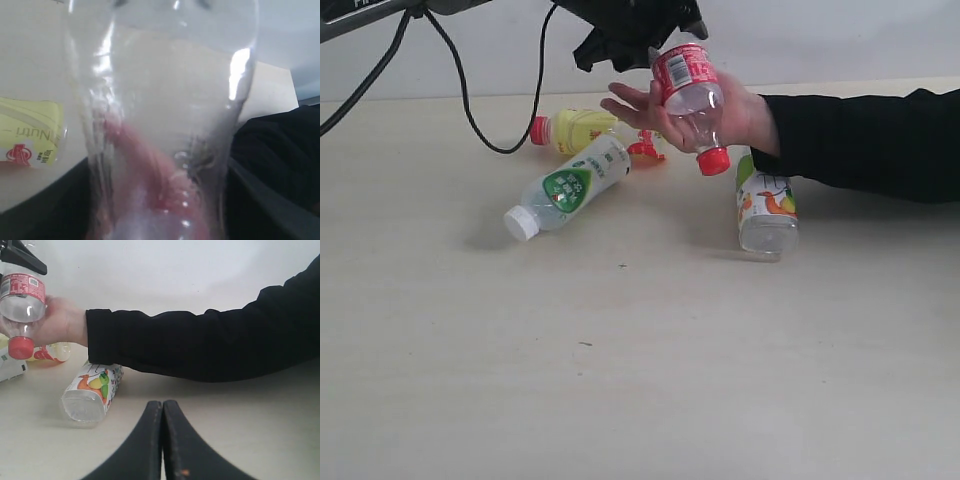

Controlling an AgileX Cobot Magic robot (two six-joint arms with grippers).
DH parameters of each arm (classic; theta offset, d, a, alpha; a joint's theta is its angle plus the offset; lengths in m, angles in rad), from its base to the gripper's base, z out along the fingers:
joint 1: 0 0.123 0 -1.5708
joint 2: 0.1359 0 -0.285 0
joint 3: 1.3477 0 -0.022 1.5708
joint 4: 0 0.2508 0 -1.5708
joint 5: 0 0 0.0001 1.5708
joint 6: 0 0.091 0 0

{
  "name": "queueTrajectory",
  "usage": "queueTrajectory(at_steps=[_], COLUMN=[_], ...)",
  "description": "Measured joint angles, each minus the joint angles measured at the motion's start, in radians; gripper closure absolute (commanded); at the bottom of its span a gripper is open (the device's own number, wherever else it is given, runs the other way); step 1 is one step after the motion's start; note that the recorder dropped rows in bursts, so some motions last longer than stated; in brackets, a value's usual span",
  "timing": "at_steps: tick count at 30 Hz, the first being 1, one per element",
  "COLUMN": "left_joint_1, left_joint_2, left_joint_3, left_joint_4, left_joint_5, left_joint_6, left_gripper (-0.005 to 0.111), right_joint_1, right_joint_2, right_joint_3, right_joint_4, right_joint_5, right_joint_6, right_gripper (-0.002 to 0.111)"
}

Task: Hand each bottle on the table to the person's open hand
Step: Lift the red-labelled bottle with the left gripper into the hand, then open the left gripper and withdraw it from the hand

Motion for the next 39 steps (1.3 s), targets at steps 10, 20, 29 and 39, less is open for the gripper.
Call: queueTrajectory(at_steps=[10, 20, 29, 39], left_joint_1=[0.011, 0.011, 0.011, -0.082], left_joint_2=[-0.006, -0.116, -0.230, -0.370], left_joint_3=[0.000, 0.000, -0.002, 0.019], left_joint_4=[0.045, 0.098, 0.117, 0.137], left_joint_5=[0.069, 0.163, 0.384, 0.508], left_joint_6=[0.039, 0.133, 0.279, 0.382], left_gripper=[0.002, 0.002, 0.002, 0.002], right_joint_1=[0.000, 0.000, 0.000, 0.000], right_joint_2=[0.000, 0.000, 0.000, 0.000], right_joint_3=[0.000, 0.000, 0.000, 0.000], right_joint_4=[0.000, 0.000, 0.000, 0.000], right_joint_5=[0.000, 0.000, 0.000, 0.000], right_joint_6=[0.000, 0.000, 0.000, 0.000], right_gripper=[0.108, 0.108, 0.108, 0.108])
